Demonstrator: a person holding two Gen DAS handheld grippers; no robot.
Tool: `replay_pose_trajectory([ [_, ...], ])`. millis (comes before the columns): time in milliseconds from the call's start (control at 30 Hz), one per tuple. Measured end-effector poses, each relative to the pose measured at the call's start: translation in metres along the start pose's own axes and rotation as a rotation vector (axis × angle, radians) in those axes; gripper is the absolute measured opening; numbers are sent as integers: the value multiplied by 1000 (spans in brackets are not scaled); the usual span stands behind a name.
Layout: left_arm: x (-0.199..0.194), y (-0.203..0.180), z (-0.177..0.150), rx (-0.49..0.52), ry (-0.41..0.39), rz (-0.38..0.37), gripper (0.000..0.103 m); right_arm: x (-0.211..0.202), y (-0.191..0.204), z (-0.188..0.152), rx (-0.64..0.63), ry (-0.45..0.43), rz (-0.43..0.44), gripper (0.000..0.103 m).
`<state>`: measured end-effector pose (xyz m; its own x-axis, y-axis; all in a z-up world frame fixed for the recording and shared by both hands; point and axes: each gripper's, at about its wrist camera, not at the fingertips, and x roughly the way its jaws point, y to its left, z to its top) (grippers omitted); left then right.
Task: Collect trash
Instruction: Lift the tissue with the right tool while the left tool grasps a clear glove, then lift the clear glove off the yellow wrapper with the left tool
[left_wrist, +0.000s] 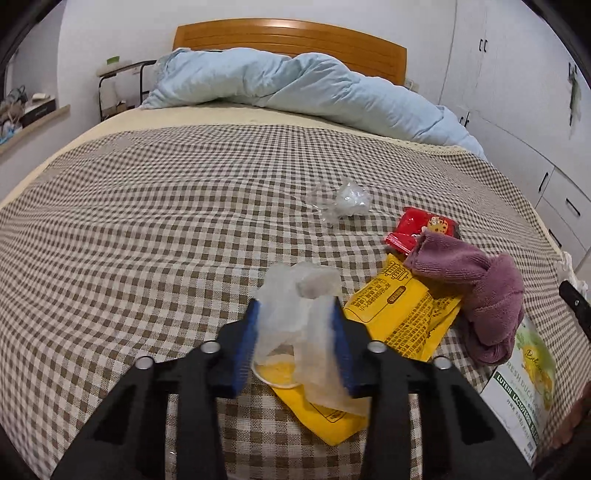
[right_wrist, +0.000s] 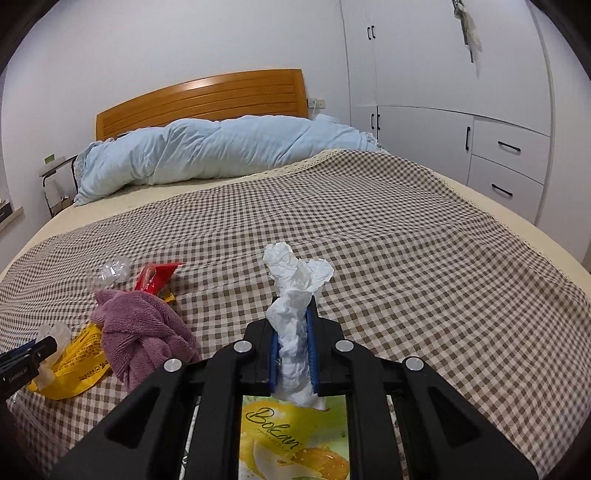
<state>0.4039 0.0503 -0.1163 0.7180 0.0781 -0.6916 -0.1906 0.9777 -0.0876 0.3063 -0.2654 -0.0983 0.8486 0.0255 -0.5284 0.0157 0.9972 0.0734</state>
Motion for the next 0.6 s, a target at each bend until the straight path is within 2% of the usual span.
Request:
replay_pose_trajectory([
  [233, 0, 6, 0, -29, 1, -30, 14, -2, 2, 0, -12, -9, 6, 13],
  [600, -22, 1, 7, -9, -83, -13, 11, -9, 7, 1, -30, -29, 11, 13],
])
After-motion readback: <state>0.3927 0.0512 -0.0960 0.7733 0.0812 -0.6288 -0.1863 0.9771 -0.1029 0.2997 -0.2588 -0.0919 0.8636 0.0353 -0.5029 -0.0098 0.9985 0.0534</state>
